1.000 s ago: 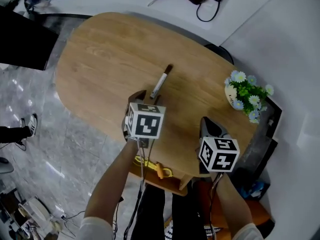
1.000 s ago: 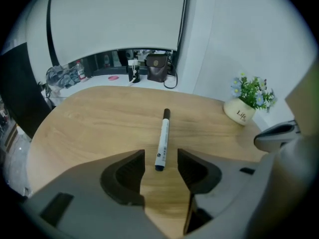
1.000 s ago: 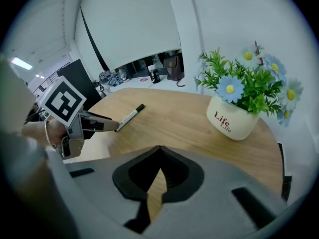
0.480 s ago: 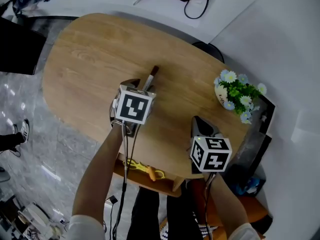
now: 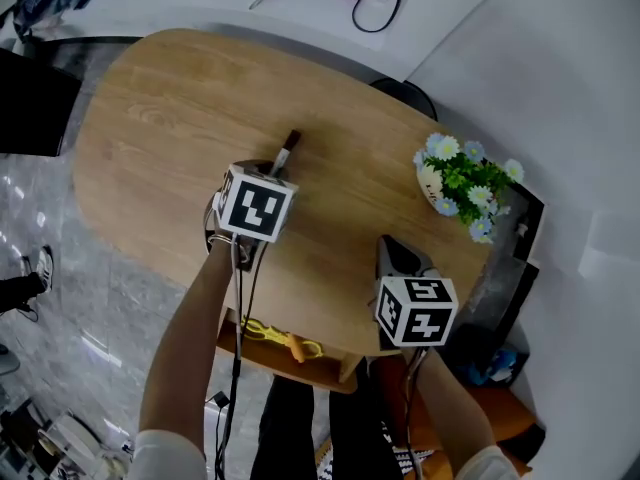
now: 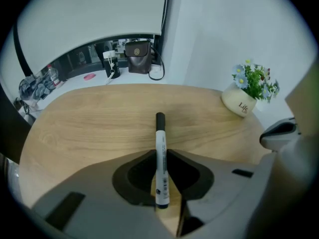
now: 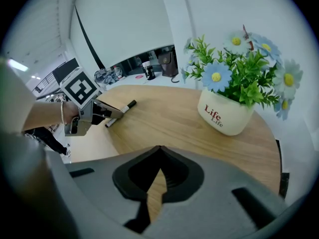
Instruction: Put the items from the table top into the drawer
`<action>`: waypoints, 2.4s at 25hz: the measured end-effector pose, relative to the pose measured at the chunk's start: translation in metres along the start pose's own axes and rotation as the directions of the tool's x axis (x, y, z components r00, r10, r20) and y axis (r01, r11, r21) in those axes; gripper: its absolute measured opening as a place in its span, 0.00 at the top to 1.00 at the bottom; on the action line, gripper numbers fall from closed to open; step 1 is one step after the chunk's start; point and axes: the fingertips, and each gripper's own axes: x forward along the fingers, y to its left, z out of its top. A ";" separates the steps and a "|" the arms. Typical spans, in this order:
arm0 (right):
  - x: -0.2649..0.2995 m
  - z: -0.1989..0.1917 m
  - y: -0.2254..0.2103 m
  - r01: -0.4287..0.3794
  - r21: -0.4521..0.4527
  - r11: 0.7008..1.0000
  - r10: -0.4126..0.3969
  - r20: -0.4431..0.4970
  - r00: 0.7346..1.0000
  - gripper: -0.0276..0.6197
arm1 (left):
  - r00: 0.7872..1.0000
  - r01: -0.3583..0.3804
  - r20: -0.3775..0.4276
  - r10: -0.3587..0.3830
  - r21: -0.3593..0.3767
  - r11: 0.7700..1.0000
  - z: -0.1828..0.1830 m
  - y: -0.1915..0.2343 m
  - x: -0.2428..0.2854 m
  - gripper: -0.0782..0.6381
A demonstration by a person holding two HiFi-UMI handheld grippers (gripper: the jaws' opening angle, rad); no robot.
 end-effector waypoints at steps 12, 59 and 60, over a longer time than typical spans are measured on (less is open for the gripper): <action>-0.007 -0.005 -0.002 -0.004 -0.028 1.000 0.004 0.004 1.000 0.97 | 0.999 -0.040 0.033 0.043 -0.070 0.997 -0.003 0.003 -0.018 0.81; -0.096 -0.076 0.108 -0.142 -0.250 0.958 0.147 0.001 0.989 0.97 | 0.982 -0.168 -0.048 0.181 -0.648 0.743 -0.270 -0.130 -0.185 0.81; -0.095 -0.080 0.113 -0.146 -0.256 0.955 0.150 -0.006 0.989 0.97 | 0.983 -0.168 -0.056 0.176 -0.669 0.724 -0.279 -0.134 -0.184 0.81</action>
